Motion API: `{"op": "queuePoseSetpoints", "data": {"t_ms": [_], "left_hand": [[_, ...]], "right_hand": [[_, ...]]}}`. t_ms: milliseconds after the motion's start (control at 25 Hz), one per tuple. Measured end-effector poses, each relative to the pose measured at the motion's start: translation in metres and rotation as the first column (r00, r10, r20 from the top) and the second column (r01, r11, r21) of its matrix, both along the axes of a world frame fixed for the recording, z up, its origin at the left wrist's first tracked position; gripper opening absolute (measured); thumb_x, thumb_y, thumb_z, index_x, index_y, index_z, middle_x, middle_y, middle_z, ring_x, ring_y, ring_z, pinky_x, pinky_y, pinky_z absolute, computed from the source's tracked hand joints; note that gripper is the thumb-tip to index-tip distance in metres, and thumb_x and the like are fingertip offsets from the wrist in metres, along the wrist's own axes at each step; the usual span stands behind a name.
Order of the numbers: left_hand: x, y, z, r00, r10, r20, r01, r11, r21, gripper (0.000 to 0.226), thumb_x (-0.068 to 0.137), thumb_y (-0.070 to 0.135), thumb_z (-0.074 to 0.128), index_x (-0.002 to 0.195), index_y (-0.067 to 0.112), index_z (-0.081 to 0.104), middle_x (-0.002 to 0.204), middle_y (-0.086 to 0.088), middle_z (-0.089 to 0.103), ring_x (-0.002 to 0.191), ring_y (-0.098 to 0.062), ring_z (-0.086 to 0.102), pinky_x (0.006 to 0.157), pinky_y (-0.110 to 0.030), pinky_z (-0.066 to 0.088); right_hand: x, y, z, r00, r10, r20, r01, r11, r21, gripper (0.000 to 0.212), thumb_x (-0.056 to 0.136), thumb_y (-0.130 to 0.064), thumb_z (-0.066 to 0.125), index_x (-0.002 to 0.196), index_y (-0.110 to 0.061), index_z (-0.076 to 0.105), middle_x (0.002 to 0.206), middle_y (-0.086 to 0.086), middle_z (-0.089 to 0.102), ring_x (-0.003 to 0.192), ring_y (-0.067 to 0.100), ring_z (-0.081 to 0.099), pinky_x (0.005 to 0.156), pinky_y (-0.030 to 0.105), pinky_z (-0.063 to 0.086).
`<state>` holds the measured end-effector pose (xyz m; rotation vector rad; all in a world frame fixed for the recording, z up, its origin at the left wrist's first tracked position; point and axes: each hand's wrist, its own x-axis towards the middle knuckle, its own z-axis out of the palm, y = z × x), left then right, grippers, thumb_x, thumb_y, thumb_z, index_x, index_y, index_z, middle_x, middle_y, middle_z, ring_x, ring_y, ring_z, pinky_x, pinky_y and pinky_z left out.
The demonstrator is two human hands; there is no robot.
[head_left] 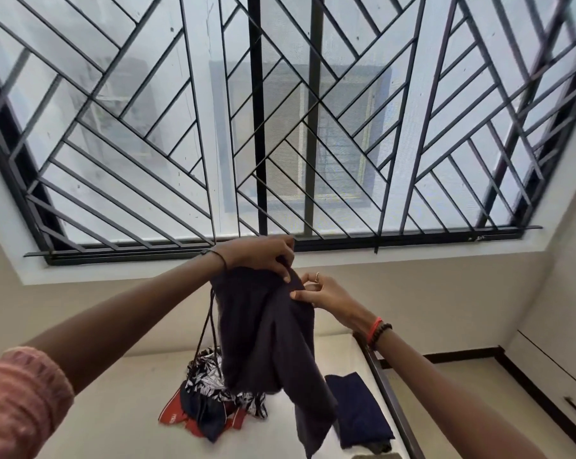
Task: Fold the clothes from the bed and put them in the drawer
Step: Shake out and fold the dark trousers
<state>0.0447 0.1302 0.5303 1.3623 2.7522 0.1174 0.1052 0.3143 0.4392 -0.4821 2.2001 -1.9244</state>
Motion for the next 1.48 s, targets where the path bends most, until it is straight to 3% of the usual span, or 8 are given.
{"op": "queuePoseSetpoints", "data": {"t_ms": [160, 320, 520, 920, 1040, 1160, 1320, 1480], "left_hand": [[0.000, -0.006, 0.034, 0.969, 0.019, -0.245, -0.002, 0.997, 0.071, 0.019, 0.085, 0.041, 0.065, 0.087, 0.023, 0.060, 0.105, 0.007, 0.042, 0.077, -0.011, 0.052, 0.068, -0.031, 0.046], [-0.003, -0.013, 0.077, 0.912, 0.104, -0.398, -0.018, 0.977, 0.214, 0.020, 0.087, 0.039, 0.062, 0.091, 0.020, 0.062, 0.109, 0.005, 0.043, 0.082, -0.014, 0.056, 0.073, -0.037, 0.050], [-0.006, -0.012, 0.115, 0.852, 0.196, -0.485, -0.040, 0.949, 0.313, 0.019, 0.088, 0.037, 0.060, 0.093, 0.019, 0.063, 0.112, 0.005, 0.043, 0.088, -0.016, 0.057, 0.074, -0.030, 0.044], [-0.024, -0.049, 0.126, 0.798, 0.431, -0.422, -0.183, 0.839, 0.512, 0.019, 0.087, 0.031, 0.064, 0.093, 0.013, 0.067, 0.106, 0.001, 0.045, 0.091, -0.023, 0.058, 0.085, -0.042, 0.048], [-0.027, -0.058, 0.119, 0.793, 0.454, -0.406, -0.209, 0.829, 0.519, 0.020, 0.087, 0.031, 0.062, 0.094, 0.012, 0.068, 0.107, 0.000, 0.045, 0.092, -0.022, 0.057, 0.087, -0.045, 0.048], [-0.025, -0.059, 0.118, 0.793, 0.463, -0.396, -0.208, 0.817, 0.538, 0.019, 0.088, 0.030, 0.061, 0.094, 0.013, 0.067, 0.107, 0.001, 0.045, 0.094, -0.021, 0.056, 0.088, -0.045, 0.047], [-0.022, -0.066, 0.120, 0.782, 0.503, -0.367, -0.230, 0.781, 0.580, 0.018, 0.088, 0.028, 0.061, 0.094, 0.013, 0.067, 0.108, 0.000, 0.045, 0.096, -0.021, 0.055, 0.088, -0.040, 0.045], [-0.027, -0.087, 0.110, 0.774, 0.528, -0.349, -0.249, 0.761, 0.599, 0.014, 0.087, 0.022, 0.063, 0.092, 0.010, 0.068, 0.107, -0.003, 0.046, 0.097, -0.022, 0.055, 0.093, -0.041, 0.044]], "right_hand": [[-0.002, 0.016, -0.010, 0.994, 0.107, -0.016, -0.101, 0.972, 0.213, 0.028, 0.082, -0.010, 0.071, 0.109, -0.017, 0.066, 0.103, -0.006, 0.071, 0.094, 0.006, 0.067, 0.080, 0.018, 0.052], [-0.006, 0.028, -0.041, 0.999, 0.029, 0.038, -0.039, 0.957, 0.286, 0.040, 0.077, -0.015, 0.077, 0.115, -0.011, 0.066, 0.110, -0.003, 0.070, 0.099, 0.007, 0.067, 0.089, 0.024, 0.053], [-0.001, 0.026, -0.075, 0.990, -0.121, 0.065, 0.097, 0.951, 0.292, 0.031, 0.083, -0.011, 0.070, 0.113, -0.010, 0.065, 0.109, 0.004, 0.070, 0.098, 0.017, 0.068, 0.087, 0.028, 0.054], [0.006, 0.060, -0.126, 0.963, -0.246, 0.110, 0.197, 0.923, 0.332, 0.038, 0.076, -0.027, 0.076, 0.110, -0.017, 0.063, 0.103, -0.001, 0.071, 0.092, 0.011, 0.069, 0.082, 0.031, 0.056], [0.009, 0.058, -0.131, 0.942, -0.269, 0.202, 0.188, 0.919, 0.347, 0.011, 0.092, -0.015, 0.055, 0.097, -0.018, 0.064, 0.088, -0.004, 0.071, 0.077, 0.008, 0.068, 0.062, 0.021, 0.053], [0.009, 0.049, -0.141, 0.907, -0.359, 0.220, 0.271, 0.898, 0.345, 0.026, 0.092, -0.006, 0.049, 0.075, -0.018, 0.063, 0.064, -0.008, 0.064, 0.057, 0.004, 0.058, 0.049, 0.018, 0.043], [0.006, 0.050, -0.152, 0.908, -0.416, 0.048, 0.357, 0.830, 0.428, 0.018, 0.083, -0.006, 0.061, 0.067, -0.015, 0.060, 0.064, -0.004, 0.061, 0.061, 0.010, 0.056, 0.057, 0.029, 0.045], [0.002, 0.071, -0.150, 0.833, -0.544, -0.101, 0.516, 0.698, 0.496, 0.005, 0.075, -0.002, 0.065, 0.078, -0.004, 0.062, 0.073, 0.005, 0.063, 0.072, 0.023, 0.061, 0.055, 0.020, 0.040]]}}
